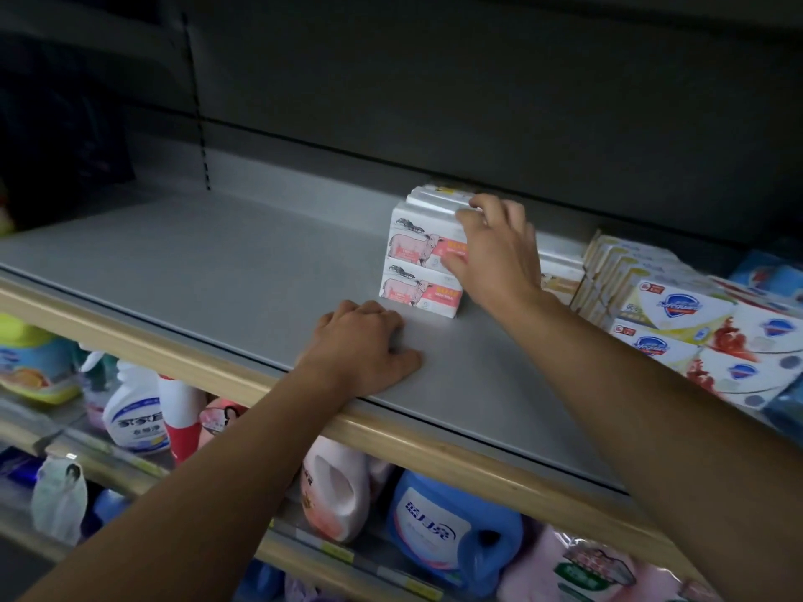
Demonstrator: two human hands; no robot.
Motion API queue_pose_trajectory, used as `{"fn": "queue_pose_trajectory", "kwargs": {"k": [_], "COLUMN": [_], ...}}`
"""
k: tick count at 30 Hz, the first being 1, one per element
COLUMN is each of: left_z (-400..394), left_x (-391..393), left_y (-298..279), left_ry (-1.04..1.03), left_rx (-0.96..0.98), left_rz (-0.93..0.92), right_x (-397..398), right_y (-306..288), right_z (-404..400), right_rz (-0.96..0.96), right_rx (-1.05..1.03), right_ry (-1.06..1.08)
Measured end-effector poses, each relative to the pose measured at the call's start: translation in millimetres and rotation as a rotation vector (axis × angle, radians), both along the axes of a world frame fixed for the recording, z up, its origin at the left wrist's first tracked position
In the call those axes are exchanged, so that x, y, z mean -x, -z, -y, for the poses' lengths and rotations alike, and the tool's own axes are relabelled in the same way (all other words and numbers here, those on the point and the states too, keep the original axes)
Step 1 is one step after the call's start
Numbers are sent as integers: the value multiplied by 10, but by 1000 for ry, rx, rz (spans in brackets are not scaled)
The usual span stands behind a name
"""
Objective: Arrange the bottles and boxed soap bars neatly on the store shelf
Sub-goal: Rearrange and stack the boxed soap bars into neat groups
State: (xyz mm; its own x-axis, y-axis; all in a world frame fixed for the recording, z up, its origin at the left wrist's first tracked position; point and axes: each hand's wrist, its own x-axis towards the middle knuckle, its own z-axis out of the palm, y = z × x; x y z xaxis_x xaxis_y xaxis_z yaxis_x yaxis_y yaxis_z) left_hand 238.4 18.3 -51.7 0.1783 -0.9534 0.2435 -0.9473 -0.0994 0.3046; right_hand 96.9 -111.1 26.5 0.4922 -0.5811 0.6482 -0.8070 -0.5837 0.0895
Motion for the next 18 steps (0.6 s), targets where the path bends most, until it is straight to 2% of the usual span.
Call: {"fn": "queue_pose_trajectory", "kwargs": {"k": [10,14,16,18], "left_z": [7,7,-6,-19], "left_x": [-6,6,-7,-36], "left_y": [8,-16,-21,-59], "left_ry": [-8,-19,-21,-28], "left_rx": [25,22,30,79], "left_rz": [-5,-19,-70,-223], "right_x": [-50,-92,-71,3], "right_y": [186,152,156,191], "right_z": [-126,-192,-258,-343], "right_rz": [28,138,223,320], "right_rx": [91,-14,-80,-111], "right_ry": [14,-53,-132,-208]}}
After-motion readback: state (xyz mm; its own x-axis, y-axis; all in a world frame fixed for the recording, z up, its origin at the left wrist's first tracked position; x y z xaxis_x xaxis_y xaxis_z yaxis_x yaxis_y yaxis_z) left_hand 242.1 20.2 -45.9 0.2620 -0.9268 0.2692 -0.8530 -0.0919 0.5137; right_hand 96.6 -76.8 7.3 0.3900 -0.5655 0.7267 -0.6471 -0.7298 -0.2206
